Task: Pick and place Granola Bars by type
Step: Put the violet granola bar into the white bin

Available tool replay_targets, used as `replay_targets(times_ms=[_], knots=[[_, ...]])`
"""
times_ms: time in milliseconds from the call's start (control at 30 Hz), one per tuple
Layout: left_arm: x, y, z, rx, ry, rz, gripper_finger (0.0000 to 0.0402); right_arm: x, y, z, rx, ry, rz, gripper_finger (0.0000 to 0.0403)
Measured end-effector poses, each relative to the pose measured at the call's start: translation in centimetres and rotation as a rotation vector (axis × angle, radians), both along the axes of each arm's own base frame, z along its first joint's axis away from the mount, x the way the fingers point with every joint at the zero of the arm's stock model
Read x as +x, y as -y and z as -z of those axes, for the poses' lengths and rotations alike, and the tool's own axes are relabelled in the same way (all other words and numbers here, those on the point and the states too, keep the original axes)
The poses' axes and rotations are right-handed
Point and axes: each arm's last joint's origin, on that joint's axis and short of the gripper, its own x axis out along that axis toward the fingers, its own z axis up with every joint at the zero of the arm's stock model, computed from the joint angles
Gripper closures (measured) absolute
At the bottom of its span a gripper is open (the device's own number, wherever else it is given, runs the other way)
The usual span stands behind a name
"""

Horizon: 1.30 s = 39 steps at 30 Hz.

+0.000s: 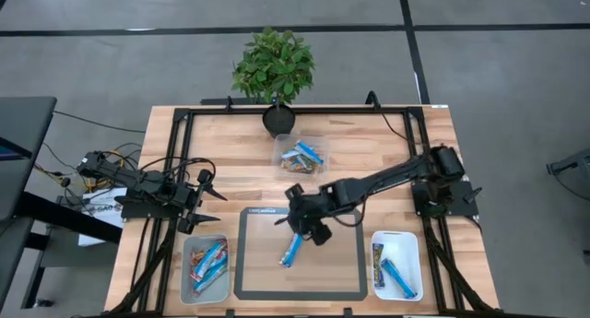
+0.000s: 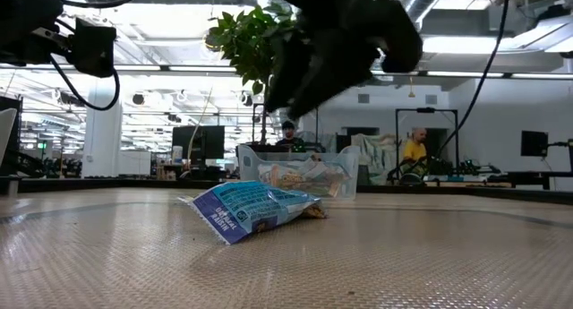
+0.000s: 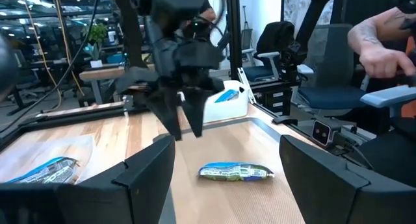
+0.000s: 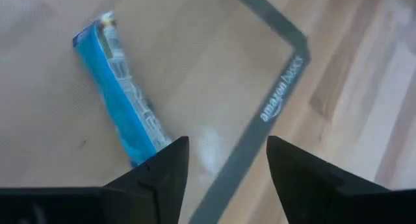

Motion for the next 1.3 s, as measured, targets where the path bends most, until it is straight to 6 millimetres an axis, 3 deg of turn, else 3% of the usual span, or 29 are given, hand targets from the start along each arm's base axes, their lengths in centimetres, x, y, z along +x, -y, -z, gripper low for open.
replay_targets(times_ms=[367, 500, 733, 1000, 1300], knots=[[0.0, 0.0, 0.0, 0.003, 0.0, -0.001, 0.0132, 0.7, -5.7, 4.6, -0.111, -0.2, -0.171, 0.0208], [0.0, 0.0, 0.0, 0.004, 0.001, 0.0, 0.0132, 1.5, -7.2, 4.9, -0.107, -0.178, -0.196, 0.0213], [0.0, 0.0, 0.0, 0.007, 0.001, -0.001, 0.0132, 3.6, -7.5, 6.5, -0.112, -0.2, -0.178, 0.0221], [0.0, 0.0, 0.0, 0.005, 0.001, -0.001, 0.0132, 4.2, -7.5, 7.5, -0.11, -0.23, -0.155, 0.0229], [0.0, 0.0, 0.0, 0.0, -0.001, 0.0, 0.0132, 4.0, -7.6, 7.6, -0.099, -0.251, -0.131, 0.0318]])
